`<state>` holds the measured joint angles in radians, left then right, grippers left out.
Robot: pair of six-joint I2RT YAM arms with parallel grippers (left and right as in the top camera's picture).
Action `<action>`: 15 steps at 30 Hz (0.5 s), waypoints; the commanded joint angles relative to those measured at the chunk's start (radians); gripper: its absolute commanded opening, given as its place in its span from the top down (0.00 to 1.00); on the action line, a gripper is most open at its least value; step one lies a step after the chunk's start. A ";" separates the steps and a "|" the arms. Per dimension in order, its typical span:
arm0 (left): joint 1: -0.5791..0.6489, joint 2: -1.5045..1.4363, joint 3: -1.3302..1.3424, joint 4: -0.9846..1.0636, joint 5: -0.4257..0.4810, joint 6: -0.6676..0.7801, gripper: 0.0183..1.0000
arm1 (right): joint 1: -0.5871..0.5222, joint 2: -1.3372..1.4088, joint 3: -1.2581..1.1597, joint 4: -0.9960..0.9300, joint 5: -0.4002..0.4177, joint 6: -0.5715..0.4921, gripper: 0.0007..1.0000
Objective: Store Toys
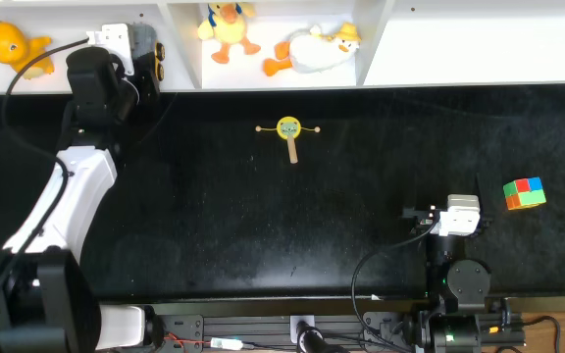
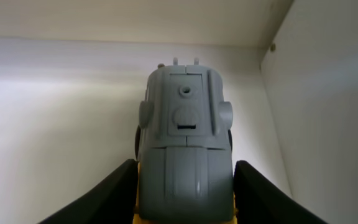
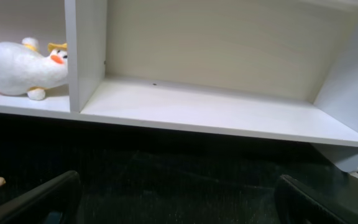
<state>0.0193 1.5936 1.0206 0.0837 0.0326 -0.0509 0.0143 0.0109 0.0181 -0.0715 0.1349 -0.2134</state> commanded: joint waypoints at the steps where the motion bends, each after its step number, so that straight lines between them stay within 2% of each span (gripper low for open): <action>1: -0.004 0.013 0.033 0.014 -0.010 -0.001 0.00 | -0.002 -0.006 -0.013 0.006 -0.005 0.004 0.01; 8: -0.004 -0.130 -0.002 -0.211 -0.013 -0.001 0.00 | -0.002 -0.006 -0.013 0.006 -0.005 0.004 0.00; 12: -0.004 -0.362 -0.125 -0.325 -0.038 -0.001 0.00 | -0.002 -0.006 -0.013 0.006 -0.005 0.003 0.01; 15: -0.004 -0.598 -0.293 -0.306 -0.080 -0.002 0.00 | -0.002 -0.006 -0.013 0.006 -0.005 0.004 0.01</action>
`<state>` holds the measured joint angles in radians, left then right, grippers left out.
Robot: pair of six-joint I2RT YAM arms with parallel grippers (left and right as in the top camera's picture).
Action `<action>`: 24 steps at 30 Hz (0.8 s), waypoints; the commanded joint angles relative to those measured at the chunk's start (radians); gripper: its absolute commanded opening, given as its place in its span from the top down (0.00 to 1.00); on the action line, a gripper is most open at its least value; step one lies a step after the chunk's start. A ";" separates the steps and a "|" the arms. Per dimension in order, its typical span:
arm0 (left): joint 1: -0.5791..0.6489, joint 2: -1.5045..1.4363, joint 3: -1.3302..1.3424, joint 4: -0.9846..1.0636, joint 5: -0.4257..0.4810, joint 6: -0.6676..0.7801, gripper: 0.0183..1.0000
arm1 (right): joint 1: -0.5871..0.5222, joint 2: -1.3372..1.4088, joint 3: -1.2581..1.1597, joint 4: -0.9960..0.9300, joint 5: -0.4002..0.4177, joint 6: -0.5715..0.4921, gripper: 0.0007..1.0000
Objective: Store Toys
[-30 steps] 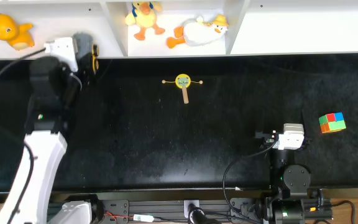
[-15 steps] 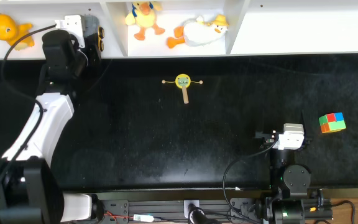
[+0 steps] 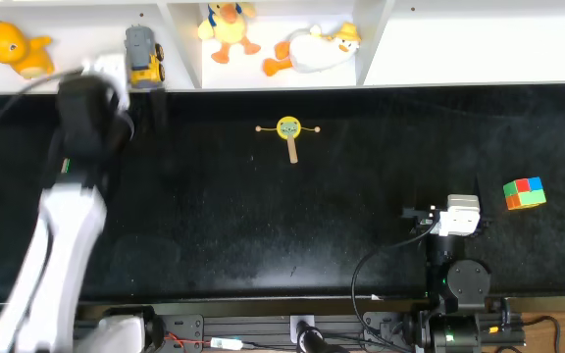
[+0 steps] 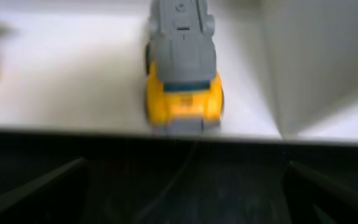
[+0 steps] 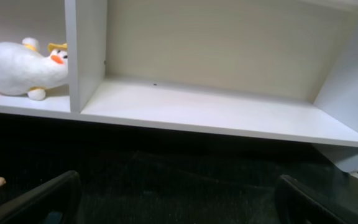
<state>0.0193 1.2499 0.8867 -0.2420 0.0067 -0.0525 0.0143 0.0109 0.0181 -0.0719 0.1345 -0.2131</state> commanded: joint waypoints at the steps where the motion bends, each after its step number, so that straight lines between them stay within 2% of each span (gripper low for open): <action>1: -0.004 -0.331 -0.225 0.064 -0.053 -0.001 0.00 | -0.002 -0.006 -0.013 0.006 -0.004 0.003 0.00; 7: -0.005 -0.781 -0.659 0.360 -0.035 -0.007 0.00 | -0.002 -0.006 -0.013 0.006 -0.004 0.003 0.00; 9: -0.010 -0.910 -0.763 0.395 -0.071 -0.003 0.00 | -0.002 -0.006 -0.013 0.006 -0.004 0.003 0.01; 13: -0.010 -1.123 -0.880 0.334 -0.121 -0.005 0.00 | -0.002 -0.006 -0.013 0.006 -0.004 0.003 0.00; 15: -0.011 -1.228 -0.879 0.179 -0.119 -0.018 0.00 | -0.002 -0.006 -0.013 0.006 -0.004 0.003 0.01; 19: -0.020 -1.247 -0.878 0.154 -0.019 -0.023 0.00 | -0.002 -0.006 -0.014 0.006 -0.004 0.003 0.01; 24: -0.022 -1.247 -0.879 0.158 -0.016 -0.023 0.00 | -0.002 -0.006 -0.013 0.006 -0.004 0.003 0.00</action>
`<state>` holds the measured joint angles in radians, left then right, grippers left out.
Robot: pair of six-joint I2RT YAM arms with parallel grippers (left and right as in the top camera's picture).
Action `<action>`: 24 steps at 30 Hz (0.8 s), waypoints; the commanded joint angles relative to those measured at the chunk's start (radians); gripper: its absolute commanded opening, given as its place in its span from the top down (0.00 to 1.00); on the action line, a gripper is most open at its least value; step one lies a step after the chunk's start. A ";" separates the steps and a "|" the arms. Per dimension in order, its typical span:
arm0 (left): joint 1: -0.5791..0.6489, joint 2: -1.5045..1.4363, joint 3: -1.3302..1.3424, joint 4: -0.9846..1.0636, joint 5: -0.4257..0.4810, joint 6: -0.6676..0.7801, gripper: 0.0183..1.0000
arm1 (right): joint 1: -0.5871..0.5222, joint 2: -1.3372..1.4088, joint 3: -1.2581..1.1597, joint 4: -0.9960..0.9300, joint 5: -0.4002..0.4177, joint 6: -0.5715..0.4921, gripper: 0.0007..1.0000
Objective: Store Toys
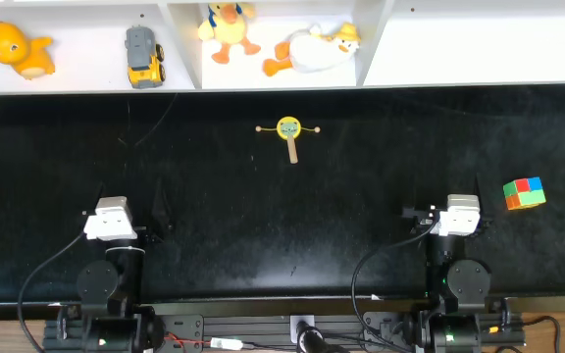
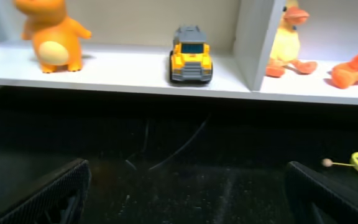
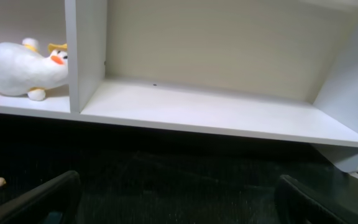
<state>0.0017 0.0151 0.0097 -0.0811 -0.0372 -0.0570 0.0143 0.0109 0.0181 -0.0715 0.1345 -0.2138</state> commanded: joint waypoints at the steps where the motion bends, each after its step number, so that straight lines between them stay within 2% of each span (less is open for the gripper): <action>1: -0.005 -0.012 -0.002 -0.001 0.028 -0.019 0.00 | -0.002 -0.006 -0.013 0.006 -0.004 0.004 0.01; 21: -0.007 -0.012 -0.002 -0.003 0.028 -0.019 0.00 | -0.001 0.004 -0.010 -0.001 -0.005 0.004 0.00; 24: -0.007 -0.012 -0.002 -0.003 0.028 -0.019 0.00 | -0.001 0.097 0.063 -0.137 -0.004 0.004 0.01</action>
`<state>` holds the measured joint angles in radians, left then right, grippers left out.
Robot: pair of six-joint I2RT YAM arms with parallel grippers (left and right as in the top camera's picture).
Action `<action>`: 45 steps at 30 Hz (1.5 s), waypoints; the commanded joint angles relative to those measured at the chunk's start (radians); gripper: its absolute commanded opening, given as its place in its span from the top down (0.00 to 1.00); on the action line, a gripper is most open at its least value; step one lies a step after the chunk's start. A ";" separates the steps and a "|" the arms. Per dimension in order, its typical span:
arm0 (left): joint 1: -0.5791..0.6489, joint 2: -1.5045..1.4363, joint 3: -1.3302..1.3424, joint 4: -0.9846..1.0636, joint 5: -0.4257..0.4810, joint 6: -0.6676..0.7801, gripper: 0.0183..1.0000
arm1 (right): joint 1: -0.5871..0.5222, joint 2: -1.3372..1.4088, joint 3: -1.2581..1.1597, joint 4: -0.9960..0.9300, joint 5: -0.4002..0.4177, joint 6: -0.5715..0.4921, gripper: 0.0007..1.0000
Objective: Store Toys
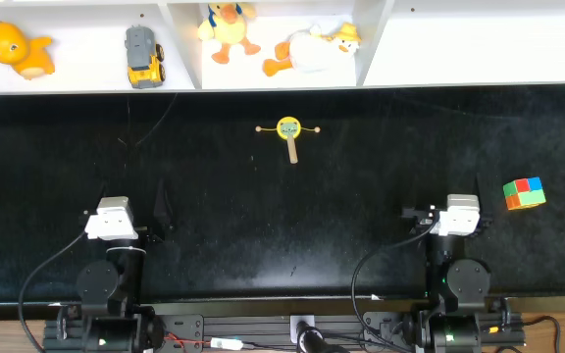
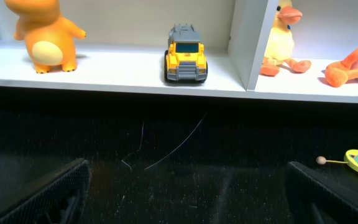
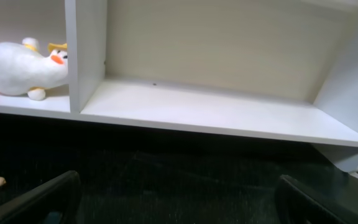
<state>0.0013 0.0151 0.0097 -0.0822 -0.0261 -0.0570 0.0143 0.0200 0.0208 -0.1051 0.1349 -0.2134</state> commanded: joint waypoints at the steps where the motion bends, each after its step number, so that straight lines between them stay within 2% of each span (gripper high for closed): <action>1: -0.006 -0.012 -0.002 -0.002 0.017 -0.019 0.00 | 0.004 0.136 0.097 -0.163 -0.005 0.003 0.00; 5: -0.006 -0.012 -0.002 -0.002 0.017 -0.019 0.00 | 0.053 0.391 0.271 -0.271 0.053 0.012 0.00; 8: -0.006 -0.012 -0.002 -0.002 0.017 -0.019 0.00 | 0.098 0.564 0.414 -0.351 -0.024 0.040 0.01; 11: -0.006 -0.012 -0.002 -0.002 0.017 -0.019 0.00 | 0.148 0.731 0.563 -0.467 -0.114 0.161 0.01; 17: -0.006 -0.012 -0.002 -0.002 0.017 -0.019 0.00 | 0.216 1.050 0.848 -0.750 -0.126 0.442 0.01; 20: -0.006 -0.012 -0.002 -0.002 0.017 -0.019 0.00 | 0.263 1.195 0.973 -0.803 -0.171 0.546 0.00; 27: -0.006 -0.012 -0.002 -0.002 0.017 -0.019 0.00 | 0.449 1.482 1.155 -0.799 -0.169 0.563 0.01; 31: -0.006 -0.012 -0.002 -0.002 0.017 -0.019 0.00 | 0.520 1.616 1.247 -0.795 -0.168 0.596 0.01; 36: -0.006 -0.012 -0.002 -0.002 0.017 -0.019 0.00 | 0.556 1.756 1.325 -0.775 -0.167 0.610 0.00; 45: -0.006 -0.012 -0.002 -0.002 0.017 -0.019 0.00 | 0.563 1.893 1.389 -0.758 -0.112 0.640 0.00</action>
<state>0.0013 0.0151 0.0097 -0.0822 -0.0189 -0.0574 0.5713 1.8977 1.3701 -0.8738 0.0010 0.4049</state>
